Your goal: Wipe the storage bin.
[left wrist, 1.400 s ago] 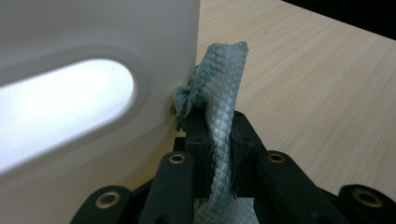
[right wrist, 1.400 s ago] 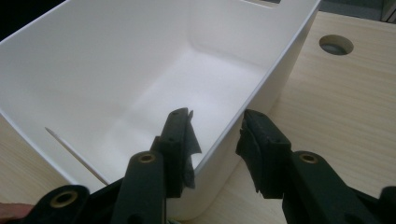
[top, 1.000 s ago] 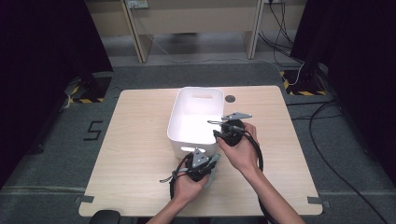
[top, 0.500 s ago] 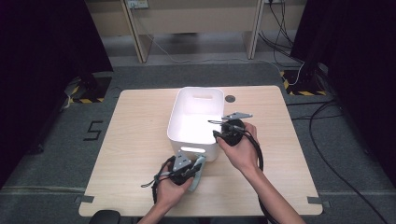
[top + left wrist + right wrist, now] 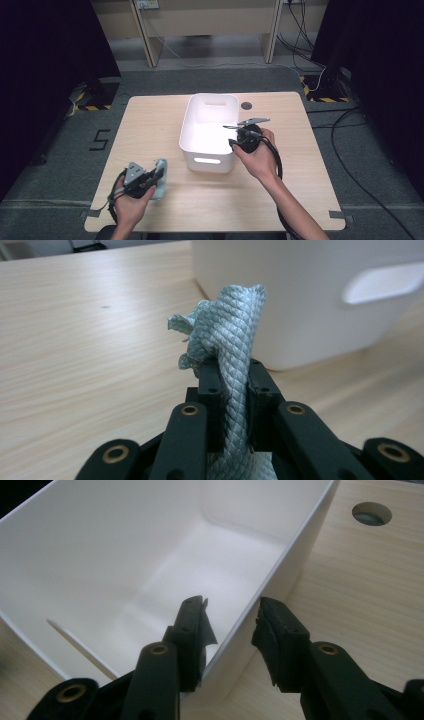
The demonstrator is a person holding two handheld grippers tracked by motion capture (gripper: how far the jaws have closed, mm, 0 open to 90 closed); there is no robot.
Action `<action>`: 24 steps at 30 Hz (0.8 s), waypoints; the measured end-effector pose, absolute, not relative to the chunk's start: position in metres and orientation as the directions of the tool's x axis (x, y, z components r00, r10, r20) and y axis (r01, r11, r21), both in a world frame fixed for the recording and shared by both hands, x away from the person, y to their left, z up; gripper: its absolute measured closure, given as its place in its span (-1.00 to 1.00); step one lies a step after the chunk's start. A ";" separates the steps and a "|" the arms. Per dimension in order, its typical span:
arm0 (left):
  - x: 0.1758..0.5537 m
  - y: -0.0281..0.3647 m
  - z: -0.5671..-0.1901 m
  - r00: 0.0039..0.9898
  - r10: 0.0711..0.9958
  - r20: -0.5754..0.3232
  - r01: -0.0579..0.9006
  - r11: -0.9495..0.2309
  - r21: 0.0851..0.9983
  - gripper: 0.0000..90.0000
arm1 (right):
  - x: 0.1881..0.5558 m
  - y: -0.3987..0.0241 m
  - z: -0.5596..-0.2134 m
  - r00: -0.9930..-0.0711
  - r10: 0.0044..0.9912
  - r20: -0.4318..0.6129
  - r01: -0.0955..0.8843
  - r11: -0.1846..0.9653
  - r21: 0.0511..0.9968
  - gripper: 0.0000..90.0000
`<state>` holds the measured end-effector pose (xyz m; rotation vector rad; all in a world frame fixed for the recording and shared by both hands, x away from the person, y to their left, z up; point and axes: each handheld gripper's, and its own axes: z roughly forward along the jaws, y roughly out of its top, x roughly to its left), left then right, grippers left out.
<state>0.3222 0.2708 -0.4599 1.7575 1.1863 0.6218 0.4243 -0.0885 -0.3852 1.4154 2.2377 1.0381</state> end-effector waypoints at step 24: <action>0.424 0.281 -0.446 0.366 0.930 0.000 0.438 -0.173 0.882 0.78 | 0.393 -0.149 -0.374 -0.505 0.862 0.039 0.669 0.363 0.648 1.00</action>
